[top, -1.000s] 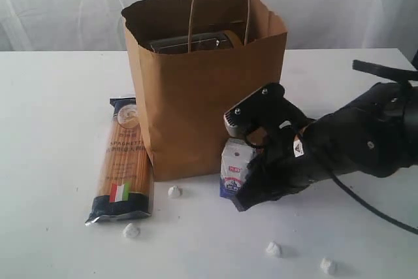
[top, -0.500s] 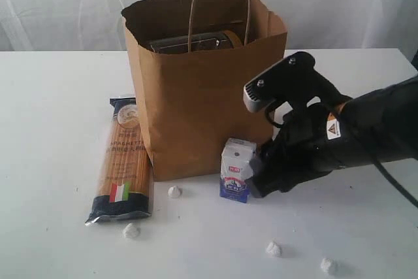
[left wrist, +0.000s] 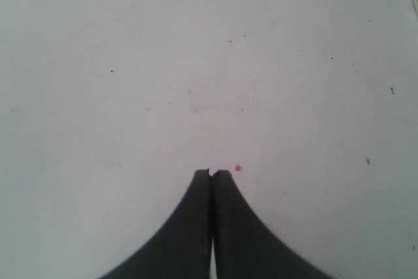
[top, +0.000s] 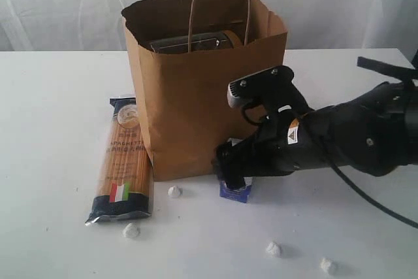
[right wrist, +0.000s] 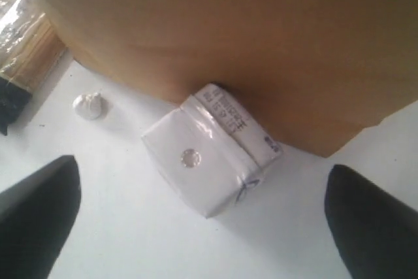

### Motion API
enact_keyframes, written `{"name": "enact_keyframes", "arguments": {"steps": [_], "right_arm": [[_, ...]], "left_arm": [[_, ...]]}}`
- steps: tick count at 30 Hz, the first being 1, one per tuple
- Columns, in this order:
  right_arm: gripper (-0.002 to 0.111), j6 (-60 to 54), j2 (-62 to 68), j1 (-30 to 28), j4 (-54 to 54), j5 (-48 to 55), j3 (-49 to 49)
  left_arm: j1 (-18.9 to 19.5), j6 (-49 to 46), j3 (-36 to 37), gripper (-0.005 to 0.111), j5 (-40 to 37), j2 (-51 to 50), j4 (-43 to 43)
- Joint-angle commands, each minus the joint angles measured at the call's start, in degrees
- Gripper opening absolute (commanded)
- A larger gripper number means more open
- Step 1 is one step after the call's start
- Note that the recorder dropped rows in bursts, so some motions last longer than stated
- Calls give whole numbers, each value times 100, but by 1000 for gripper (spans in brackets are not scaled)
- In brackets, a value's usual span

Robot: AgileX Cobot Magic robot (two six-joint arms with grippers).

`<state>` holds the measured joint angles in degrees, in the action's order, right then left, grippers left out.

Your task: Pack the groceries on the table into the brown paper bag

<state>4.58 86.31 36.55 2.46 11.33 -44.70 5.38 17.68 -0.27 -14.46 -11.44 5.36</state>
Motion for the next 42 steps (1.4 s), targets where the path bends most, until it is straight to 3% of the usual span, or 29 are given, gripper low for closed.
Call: {"name": "enact_keyframes", "arguments": {"steps": [1, 6, 12, 19, 34, 42], "right_arm": [[93, 404, 227, 11, 73, -283, 9], [82, 578, 497, 11, 73, -508, 9], [59, 787, 523, 11, 73, -528, 9], [29, 787, 511, 11, 73, 171, 9], [27, 572, -547, 11, 62, 586, 9], [27, 490, -1525, 11, 306, 1804, 9]], "left_arm": [[18, 37, 27, 0, -9, 12, -20], [18, 37, 27, 0, -9, 12, -20], [18, 37, 27, 0, -9, 12, -20], [18, 37, 27, 0, -9, 12, -20], [18, 37, 27, 0, -9, 12, -20], [18, 37, 27, 0, -9, 12, -20]]}}
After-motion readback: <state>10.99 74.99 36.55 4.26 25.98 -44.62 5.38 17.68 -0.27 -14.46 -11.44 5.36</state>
